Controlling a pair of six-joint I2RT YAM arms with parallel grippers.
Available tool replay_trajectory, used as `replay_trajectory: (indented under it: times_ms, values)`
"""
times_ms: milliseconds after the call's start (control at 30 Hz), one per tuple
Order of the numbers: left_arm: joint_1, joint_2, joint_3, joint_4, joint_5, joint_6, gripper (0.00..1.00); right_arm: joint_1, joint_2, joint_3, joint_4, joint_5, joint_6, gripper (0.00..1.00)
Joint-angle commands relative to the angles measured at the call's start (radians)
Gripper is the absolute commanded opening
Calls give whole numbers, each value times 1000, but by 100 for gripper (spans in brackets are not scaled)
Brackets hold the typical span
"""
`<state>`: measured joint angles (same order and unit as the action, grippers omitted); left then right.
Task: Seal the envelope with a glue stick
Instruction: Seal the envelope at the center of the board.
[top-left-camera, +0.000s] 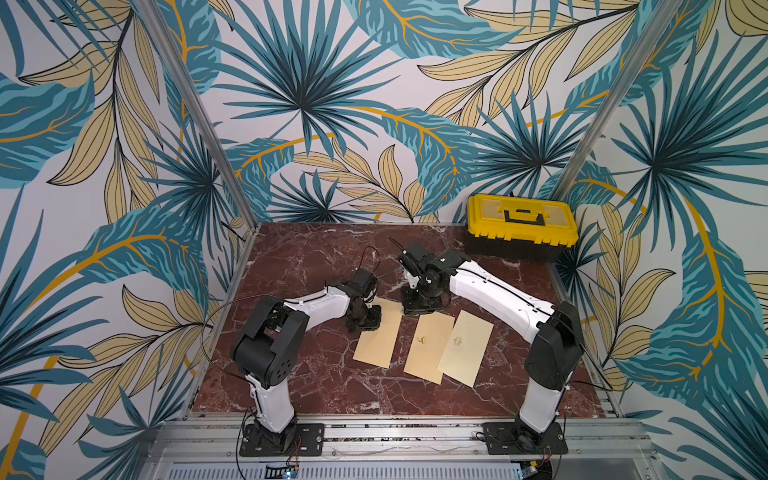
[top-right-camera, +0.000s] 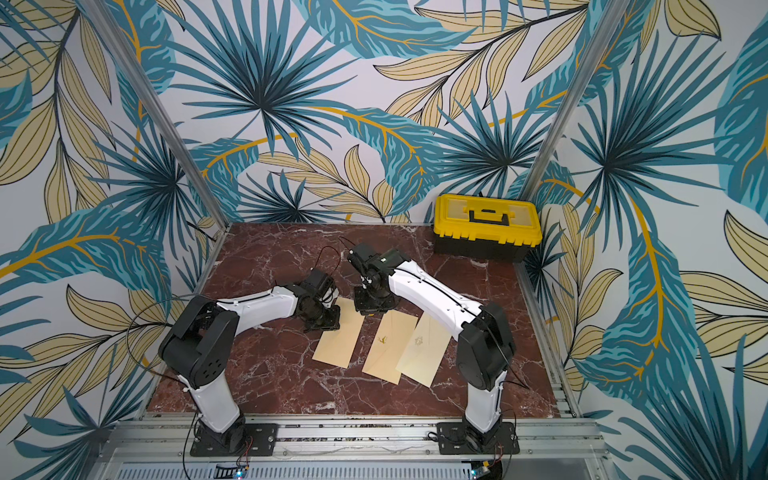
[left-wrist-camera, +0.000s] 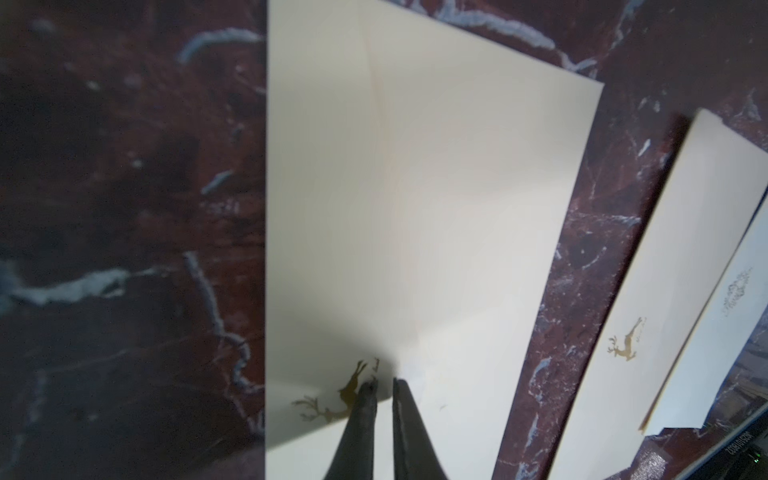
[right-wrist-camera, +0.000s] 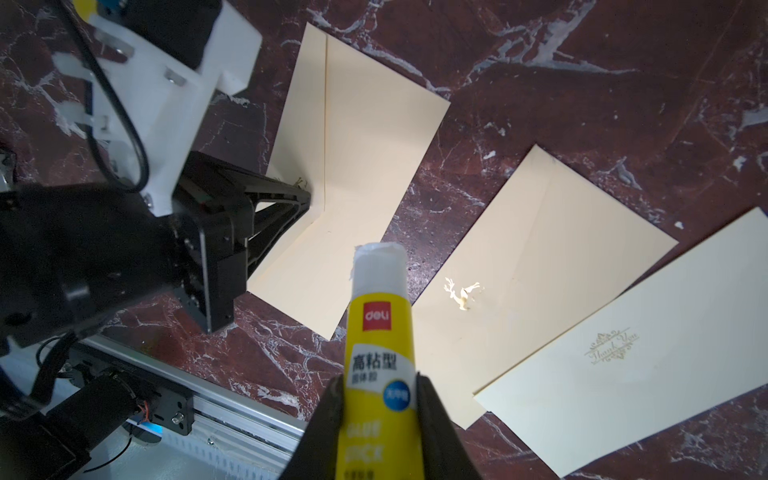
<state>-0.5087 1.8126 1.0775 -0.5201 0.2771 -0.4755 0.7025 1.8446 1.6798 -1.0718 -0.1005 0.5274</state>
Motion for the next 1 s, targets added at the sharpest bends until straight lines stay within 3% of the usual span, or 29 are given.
replay_trajectory:
  times_ms: [0,300,533,967]
  values:
    - [-4,65,-54,-2,-36,16,13,-4,-31,-20,-16,11,6,0]
    - [-3,-28,57,-92,-71,31,13,-6,-28,-15,-14,10,6,0]
    - [-3,8,118,-93,-61,34,13,-8,-28,-17,-16,7,7,0]
    - [-4,99,-2,-5,-61,33,12,-11,-25,-12,-26,7,2,0]
